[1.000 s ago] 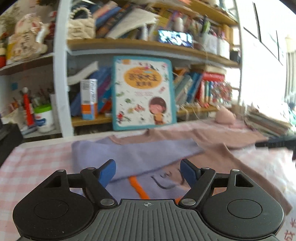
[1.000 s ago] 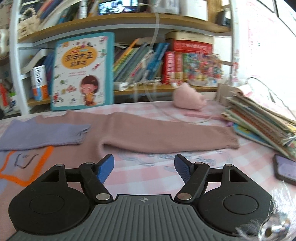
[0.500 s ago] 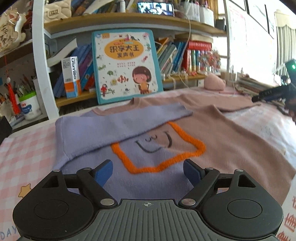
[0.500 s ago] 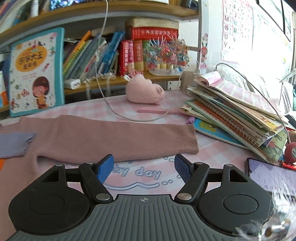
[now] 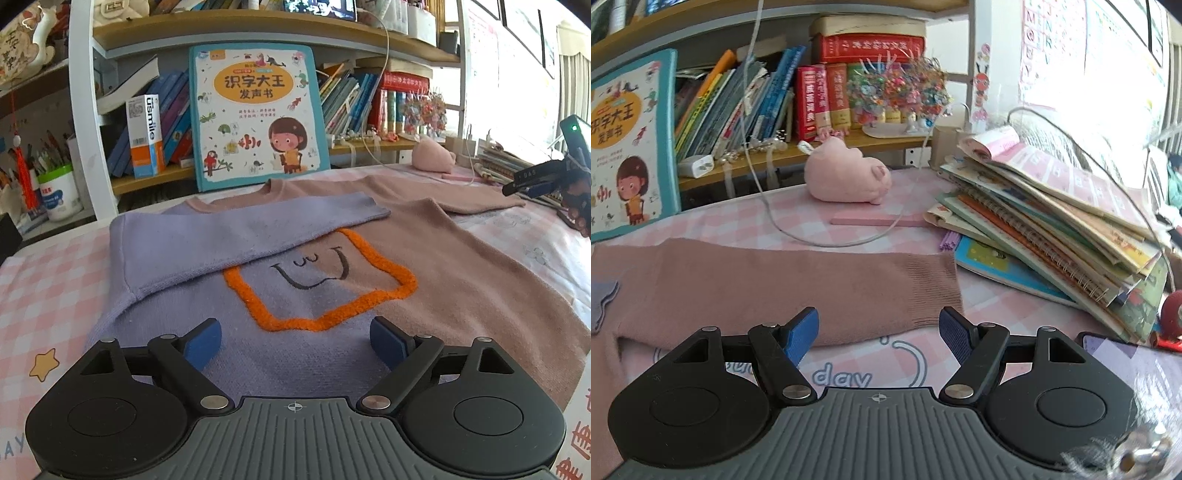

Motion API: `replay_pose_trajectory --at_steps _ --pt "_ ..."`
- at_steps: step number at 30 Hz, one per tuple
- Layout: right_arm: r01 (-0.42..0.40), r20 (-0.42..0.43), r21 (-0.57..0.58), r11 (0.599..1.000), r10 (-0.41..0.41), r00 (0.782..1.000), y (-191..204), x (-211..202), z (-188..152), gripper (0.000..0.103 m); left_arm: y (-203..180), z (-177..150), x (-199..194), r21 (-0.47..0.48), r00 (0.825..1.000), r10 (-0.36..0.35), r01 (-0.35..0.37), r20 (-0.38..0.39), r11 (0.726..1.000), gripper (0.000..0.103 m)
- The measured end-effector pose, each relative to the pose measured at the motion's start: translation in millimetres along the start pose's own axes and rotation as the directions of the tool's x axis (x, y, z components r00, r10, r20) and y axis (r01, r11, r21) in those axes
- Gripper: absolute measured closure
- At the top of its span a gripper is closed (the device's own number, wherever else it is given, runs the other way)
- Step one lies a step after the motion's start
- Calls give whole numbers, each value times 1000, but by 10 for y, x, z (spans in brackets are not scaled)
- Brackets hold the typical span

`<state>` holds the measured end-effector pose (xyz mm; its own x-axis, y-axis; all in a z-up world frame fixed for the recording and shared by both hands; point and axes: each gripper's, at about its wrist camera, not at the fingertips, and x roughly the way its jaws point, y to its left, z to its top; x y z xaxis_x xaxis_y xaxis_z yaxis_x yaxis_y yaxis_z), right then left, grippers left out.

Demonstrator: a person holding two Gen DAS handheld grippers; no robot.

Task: Fold clothes
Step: 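Move the right gripper to the cuff of the pink sleeve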

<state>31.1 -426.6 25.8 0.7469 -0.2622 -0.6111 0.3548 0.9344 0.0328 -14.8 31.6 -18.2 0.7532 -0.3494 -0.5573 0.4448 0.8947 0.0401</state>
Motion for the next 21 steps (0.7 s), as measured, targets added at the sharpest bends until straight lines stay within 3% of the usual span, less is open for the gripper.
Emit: replay_pose_trajectory --at_steps 7,15,21 --pt "-2 -18 109 994 4 1000 -160 132 55 47 -9 1 13 4 1000 6 -6 -7 1000 12" --pt "94 -41 167 981 -89 995 -413 332 153 49 17 3 24 -12 1000 2 -2 -11 1000 11" --pt "98 -96 148 984 -84 992 -444 462 188 70 27 2 42 -20 1000 -8 8 -24 1000 10"
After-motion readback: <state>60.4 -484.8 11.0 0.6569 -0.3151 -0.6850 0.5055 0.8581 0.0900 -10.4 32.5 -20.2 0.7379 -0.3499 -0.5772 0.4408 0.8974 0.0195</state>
